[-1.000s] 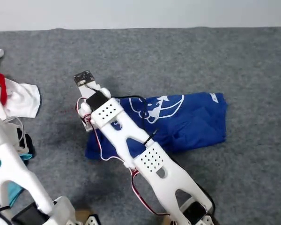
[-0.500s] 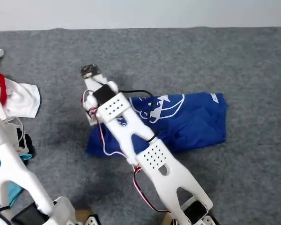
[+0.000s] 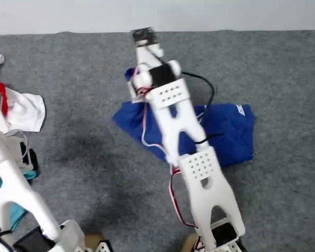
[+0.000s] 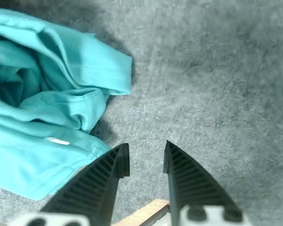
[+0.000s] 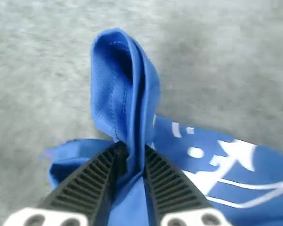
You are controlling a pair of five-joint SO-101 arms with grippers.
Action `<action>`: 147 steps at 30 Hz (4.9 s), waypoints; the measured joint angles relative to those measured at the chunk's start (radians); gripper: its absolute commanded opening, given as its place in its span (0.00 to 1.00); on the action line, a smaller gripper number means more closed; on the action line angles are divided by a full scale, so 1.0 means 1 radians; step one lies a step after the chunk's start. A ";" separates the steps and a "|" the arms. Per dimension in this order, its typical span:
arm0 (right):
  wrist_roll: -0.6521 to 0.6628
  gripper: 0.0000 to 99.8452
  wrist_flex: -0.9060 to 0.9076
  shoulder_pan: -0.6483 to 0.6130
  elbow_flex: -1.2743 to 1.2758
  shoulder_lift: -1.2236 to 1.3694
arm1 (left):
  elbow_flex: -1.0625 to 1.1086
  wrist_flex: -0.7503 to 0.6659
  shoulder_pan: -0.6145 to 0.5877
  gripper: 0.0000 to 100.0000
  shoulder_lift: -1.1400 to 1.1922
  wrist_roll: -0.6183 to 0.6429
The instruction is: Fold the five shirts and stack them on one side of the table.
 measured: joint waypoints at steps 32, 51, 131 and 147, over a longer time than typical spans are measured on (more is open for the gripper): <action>0.539 0.01 -0.023 0.496 0.991 -0.591 | -0.037 -0.005 0.178 0.14 0.000 0.115; 0.666 0.01 -0.161 0.672 0.991 -0.476 | -0.037 -0.005 0.178 0.14 0.000 0.115; 0.624 0.19 -0.006 0.827 1.343 -0.784 | -0.037 -0.005 0.285 0.14 0.000 0.115; 0.565 0.11 -0.173 0.687 1.367 -0.631 | -0.037 -0.005 0.301 0.14 0.000 0.115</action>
